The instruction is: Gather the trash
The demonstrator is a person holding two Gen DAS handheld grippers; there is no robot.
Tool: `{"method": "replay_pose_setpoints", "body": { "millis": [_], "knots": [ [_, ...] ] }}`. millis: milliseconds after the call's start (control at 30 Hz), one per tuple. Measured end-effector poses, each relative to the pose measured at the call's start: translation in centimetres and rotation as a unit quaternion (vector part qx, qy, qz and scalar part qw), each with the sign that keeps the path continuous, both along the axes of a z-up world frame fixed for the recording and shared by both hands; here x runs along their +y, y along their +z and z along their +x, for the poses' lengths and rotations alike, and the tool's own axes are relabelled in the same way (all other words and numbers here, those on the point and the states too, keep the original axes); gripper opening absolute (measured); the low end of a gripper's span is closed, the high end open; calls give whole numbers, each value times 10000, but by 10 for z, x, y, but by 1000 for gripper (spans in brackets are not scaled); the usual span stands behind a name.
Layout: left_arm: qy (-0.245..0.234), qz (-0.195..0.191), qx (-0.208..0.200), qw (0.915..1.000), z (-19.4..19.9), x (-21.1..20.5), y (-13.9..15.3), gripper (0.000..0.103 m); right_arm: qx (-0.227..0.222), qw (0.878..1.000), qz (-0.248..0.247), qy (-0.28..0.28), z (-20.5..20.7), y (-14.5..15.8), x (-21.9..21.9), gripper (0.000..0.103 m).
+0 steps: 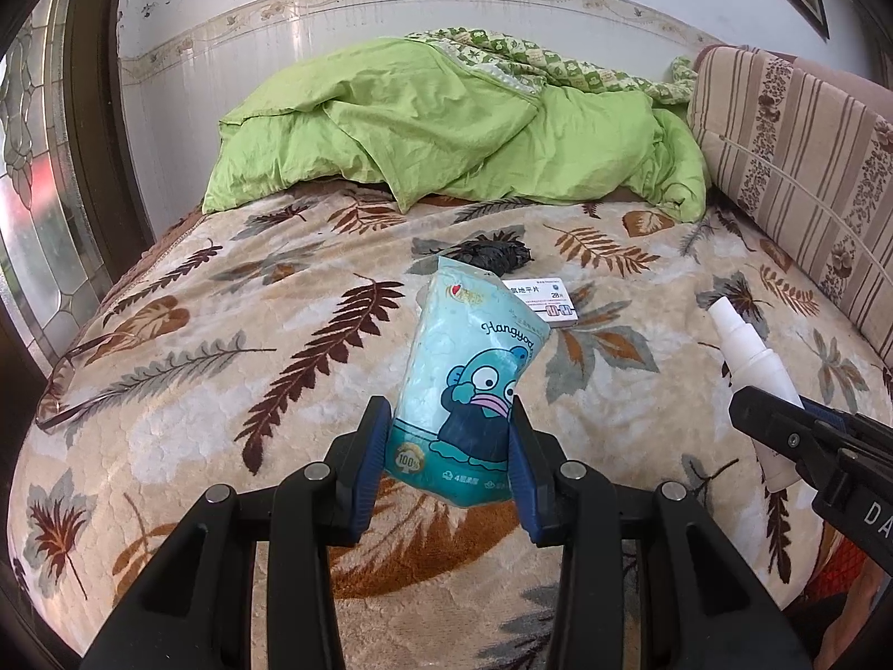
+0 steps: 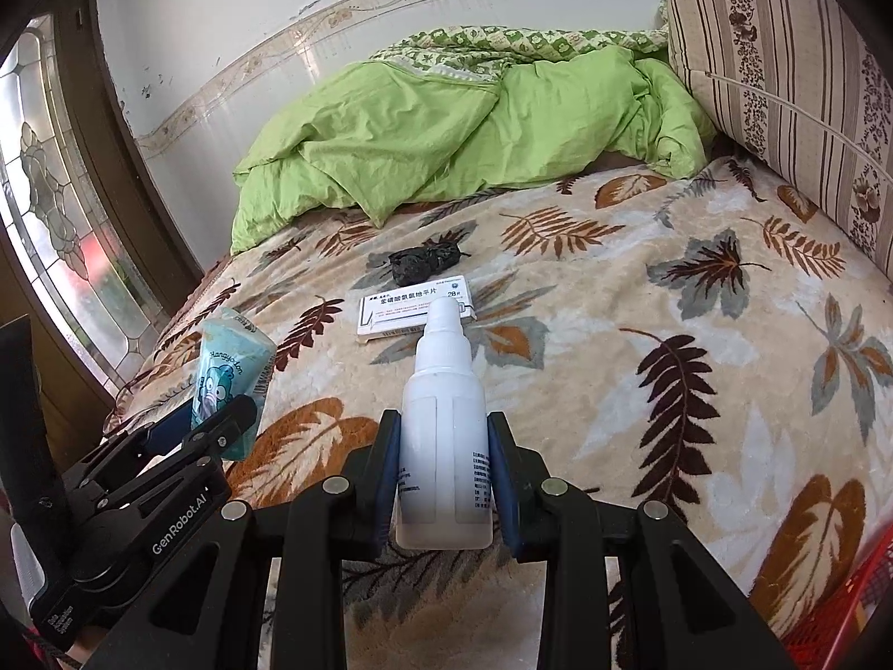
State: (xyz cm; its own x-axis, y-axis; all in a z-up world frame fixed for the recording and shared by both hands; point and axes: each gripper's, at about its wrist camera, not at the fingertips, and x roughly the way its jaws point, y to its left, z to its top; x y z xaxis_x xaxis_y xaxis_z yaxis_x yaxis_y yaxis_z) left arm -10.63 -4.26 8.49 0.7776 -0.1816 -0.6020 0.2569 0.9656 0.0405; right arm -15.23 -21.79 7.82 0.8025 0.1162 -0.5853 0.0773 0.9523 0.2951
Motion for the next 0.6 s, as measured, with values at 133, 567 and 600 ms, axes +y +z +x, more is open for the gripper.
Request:
{"method": "replay_pose_setpoints", "body": {
  "millis": [133,567,600],
  "knots": [
    [-42,12,9,10000,1,-3,-2,39,0,10000,2,7,1,0,1,32],
    [-54,20,25,10000,1,-3,-3,39,-1,10000,16,3,2,0,2,32],
    [-59,22,28,10000,1,-4,-3,39,0,10000,24,4,2,0,2,32]
  ]
}}
